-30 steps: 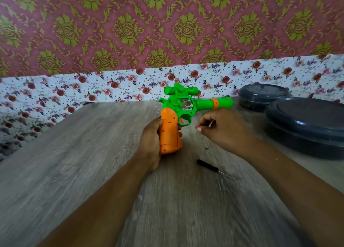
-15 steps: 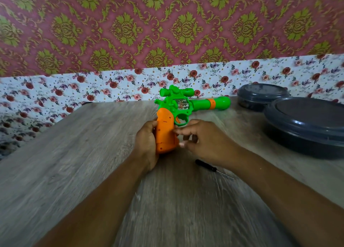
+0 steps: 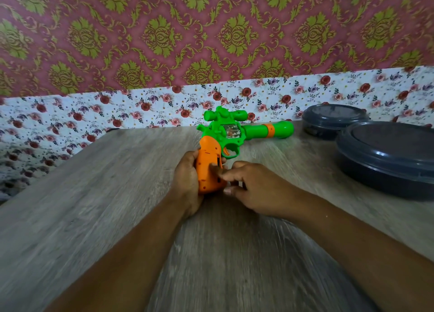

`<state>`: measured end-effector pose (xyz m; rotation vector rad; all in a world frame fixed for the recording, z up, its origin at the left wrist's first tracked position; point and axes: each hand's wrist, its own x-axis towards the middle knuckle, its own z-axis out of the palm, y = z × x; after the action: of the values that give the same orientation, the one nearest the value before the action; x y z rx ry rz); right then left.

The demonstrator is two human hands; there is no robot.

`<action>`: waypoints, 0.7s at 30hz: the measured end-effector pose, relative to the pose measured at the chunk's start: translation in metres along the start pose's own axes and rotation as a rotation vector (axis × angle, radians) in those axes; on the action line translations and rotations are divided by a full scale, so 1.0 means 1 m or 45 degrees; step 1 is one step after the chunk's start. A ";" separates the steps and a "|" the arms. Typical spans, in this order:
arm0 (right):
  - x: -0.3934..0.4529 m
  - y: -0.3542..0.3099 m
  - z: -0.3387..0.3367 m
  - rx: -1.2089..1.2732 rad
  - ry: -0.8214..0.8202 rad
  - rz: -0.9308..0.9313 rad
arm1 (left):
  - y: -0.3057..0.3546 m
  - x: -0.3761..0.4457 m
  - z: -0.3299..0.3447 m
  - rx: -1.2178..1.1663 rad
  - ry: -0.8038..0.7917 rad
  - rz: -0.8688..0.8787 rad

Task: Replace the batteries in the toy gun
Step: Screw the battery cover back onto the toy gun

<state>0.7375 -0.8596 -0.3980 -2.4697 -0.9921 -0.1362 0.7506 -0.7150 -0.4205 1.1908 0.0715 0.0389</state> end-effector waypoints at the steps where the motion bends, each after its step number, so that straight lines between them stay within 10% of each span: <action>1: 0.000 -0.001 0.000 -0.006 -0.002 -0.001 | 0.000 0.000 0.000 -0.005 -0.005 0.004; 21: -0.003 0.008 -0.010 0.034 0.147 0.186 | 0.002 0.008 0.000 -0.024 -0.021 0.049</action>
<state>0.7417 -0.8709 -0.3926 -2.4688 -0.7583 -0.2136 0.7585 -0.7137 -0.4186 1.1732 0.0337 0.0638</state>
